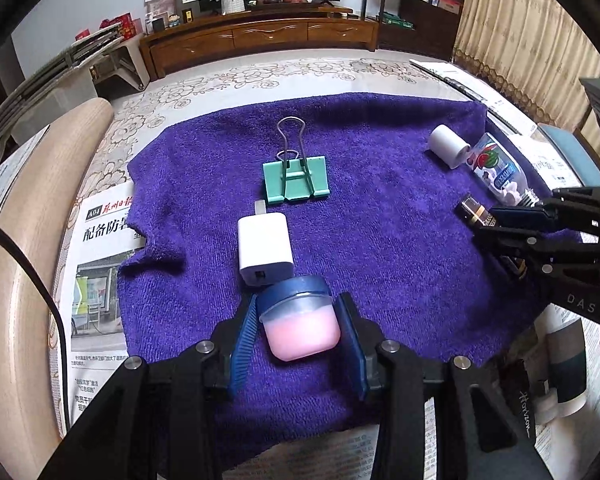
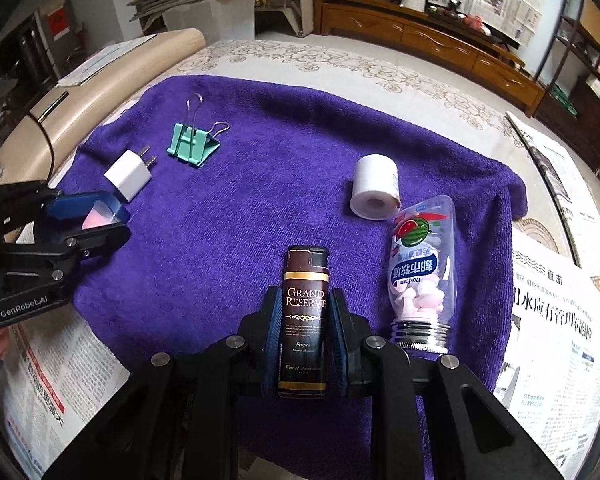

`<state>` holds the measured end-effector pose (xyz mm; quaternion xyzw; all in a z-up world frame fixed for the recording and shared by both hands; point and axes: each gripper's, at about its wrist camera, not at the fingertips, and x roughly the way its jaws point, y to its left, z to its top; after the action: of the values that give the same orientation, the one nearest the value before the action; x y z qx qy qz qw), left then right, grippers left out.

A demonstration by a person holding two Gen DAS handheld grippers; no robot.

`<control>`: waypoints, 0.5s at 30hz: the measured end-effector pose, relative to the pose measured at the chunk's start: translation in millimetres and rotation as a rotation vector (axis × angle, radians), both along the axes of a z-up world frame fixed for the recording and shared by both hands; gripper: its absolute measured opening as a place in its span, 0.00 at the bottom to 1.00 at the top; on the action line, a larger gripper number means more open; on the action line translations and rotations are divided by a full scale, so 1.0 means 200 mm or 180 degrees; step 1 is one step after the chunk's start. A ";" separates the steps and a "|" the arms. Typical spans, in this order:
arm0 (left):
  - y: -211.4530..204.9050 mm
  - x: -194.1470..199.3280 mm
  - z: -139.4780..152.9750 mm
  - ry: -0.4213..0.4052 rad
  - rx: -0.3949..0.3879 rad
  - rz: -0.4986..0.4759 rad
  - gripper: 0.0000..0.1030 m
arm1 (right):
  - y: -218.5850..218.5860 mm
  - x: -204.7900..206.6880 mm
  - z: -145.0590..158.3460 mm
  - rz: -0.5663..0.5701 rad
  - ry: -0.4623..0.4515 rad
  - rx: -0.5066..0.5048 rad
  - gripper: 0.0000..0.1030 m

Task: Organize rigid objects
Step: 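Place the pink jar on the towel with the left tool while the right tool places the gold bottle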

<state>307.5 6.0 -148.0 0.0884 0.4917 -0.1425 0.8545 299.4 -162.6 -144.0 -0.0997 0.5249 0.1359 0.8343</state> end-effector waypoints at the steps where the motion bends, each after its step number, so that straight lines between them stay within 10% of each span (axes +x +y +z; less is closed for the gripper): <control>1: 0.00 0.00 0.00 -0.0002 0.0024 -0.0016 0.39 | 0.00 0.00 0.00 0.0039 -0.0003 -0.0016 0.23; 15: 0.05 -0.02 0.05 -0.0137 -0.0033 0.0104 0.80 | -0.07 -0.02 0.06 0.0115 -0.0038 0.0227 0.32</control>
<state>304.2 15.7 -138.5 0.0790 0.4738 -0.1292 0.8675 295.5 -176.0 -131.2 -0.0801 0.5129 0.1690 0.8379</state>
